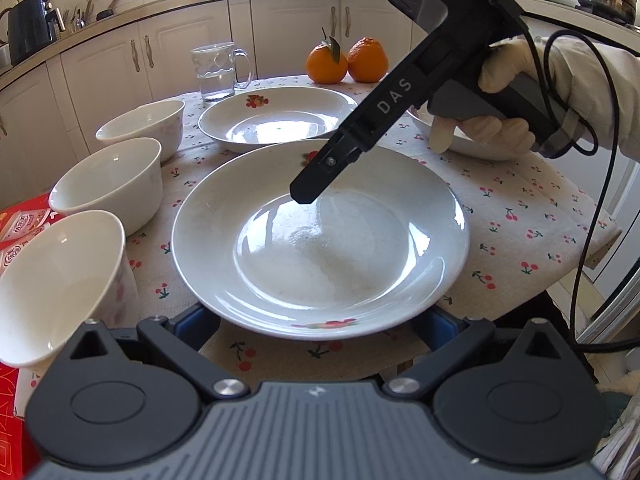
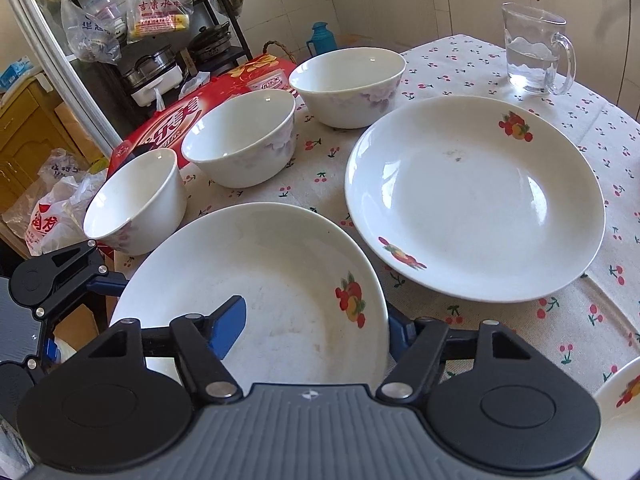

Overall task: Organize plates and bowls
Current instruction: 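Lift the large plate with the right tool and carry it toward another plate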

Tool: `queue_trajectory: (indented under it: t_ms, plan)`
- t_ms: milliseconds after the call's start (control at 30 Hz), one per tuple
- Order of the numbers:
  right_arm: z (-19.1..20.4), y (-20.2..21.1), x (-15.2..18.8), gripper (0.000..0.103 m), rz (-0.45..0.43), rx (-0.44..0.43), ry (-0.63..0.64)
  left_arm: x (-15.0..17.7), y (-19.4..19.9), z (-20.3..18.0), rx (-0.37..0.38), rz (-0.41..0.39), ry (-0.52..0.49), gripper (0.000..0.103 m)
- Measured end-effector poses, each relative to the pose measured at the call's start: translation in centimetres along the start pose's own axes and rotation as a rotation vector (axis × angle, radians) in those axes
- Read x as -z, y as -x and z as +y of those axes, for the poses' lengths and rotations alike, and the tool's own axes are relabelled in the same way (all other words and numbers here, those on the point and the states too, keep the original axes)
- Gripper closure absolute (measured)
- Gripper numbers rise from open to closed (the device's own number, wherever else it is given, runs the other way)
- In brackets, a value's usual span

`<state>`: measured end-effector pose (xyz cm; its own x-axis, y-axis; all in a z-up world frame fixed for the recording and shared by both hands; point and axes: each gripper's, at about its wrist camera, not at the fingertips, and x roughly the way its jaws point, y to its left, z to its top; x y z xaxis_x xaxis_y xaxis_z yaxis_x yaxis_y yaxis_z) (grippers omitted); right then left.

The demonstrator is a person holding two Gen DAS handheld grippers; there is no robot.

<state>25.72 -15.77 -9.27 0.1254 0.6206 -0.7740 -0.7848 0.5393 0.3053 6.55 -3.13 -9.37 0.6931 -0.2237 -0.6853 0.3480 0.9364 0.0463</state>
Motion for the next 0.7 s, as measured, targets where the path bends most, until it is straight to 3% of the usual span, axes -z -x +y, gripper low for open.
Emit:
queue_trajectory:
  t_ms: [267, 700]
  plan:
    - [-0.4, 0.2, 0.1, 0.028, -0.013, -0.028, -0.025, -0.1, 0.0, 0.0, 0.011, 0.003, -0.004, 0.003]
    - [-0.2, 2.0, 0.7, 0.027, -0.033, 0.0, -0.048, -1.6, 0.5, 0.1, 0.071, 0.004, -0.035, 0.003]
